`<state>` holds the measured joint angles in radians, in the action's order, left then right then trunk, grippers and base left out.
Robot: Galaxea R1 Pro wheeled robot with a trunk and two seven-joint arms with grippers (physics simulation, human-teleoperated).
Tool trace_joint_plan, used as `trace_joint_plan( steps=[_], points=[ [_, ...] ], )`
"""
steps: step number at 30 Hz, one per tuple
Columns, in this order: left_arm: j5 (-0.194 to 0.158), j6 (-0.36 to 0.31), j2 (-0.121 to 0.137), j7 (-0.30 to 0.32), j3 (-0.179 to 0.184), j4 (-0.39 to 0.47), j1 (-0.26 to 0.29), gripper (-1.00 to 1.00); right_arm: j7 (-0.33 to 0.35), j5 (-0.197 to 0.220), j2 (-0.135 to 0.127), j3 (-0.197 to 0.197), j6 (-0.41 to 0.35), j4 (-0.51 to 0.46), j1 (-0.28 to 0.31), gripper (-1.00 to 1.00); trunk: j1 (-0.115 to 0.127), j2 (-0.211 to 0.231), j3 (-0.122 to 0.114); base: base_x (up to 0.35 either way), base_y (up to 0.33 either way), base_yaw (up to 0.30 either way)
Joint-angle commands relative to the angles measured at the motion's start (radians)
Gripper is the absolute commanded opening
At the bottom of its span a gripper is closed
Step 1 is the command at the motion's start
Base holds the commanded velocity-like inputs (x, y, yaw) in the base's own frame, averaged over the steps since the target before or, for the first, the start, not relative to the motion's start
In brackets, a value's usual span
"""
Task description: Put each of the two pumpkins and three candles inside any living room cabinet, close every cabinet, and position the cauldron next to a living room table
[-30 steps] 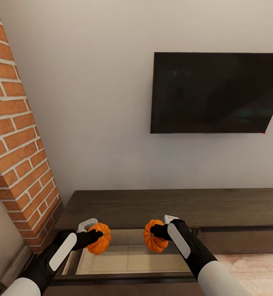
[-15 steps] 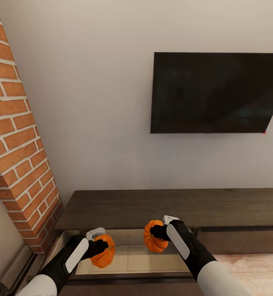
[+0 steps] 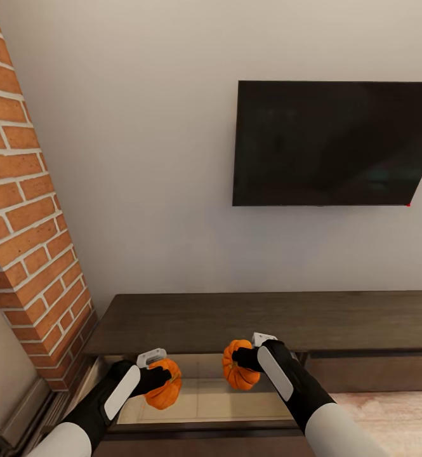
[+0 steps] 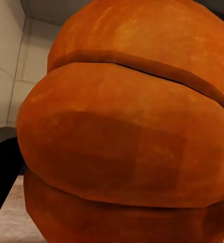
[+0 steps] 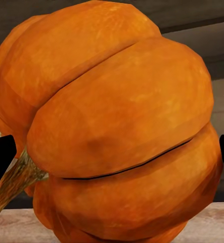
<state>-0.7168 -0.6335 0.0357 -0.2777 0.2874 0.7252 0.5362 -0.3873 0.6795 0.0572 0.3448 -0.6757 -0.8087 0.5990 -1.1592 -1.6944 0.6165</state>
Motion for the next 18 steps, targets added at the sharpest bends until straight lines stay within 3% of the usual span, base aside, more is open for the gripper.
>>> trace_joint_plan(
  steps=[1, 18],
  points=[
    [-0.010, -0.002, 0.001, -0.011, 0.006, 0.002, 0.001, -1.00, -0.010, 0.011, 0.000, 0.002, -0.001, -0.001, 0.001, -1.00, 0.000, -0.001, 0.001, 0.000, 0.000, 0.000],
    [-0.007, 0.006, 0.005, -0.009, 0.008, 0.002, 0.001, -1.00, -0.010, 0.008, 0.000, 0.002, 0.001, -0.003, 0.001, -1.00, -0.065, -0.120, 0.054, 0.000, 0.000, 0.000]
  ],
)
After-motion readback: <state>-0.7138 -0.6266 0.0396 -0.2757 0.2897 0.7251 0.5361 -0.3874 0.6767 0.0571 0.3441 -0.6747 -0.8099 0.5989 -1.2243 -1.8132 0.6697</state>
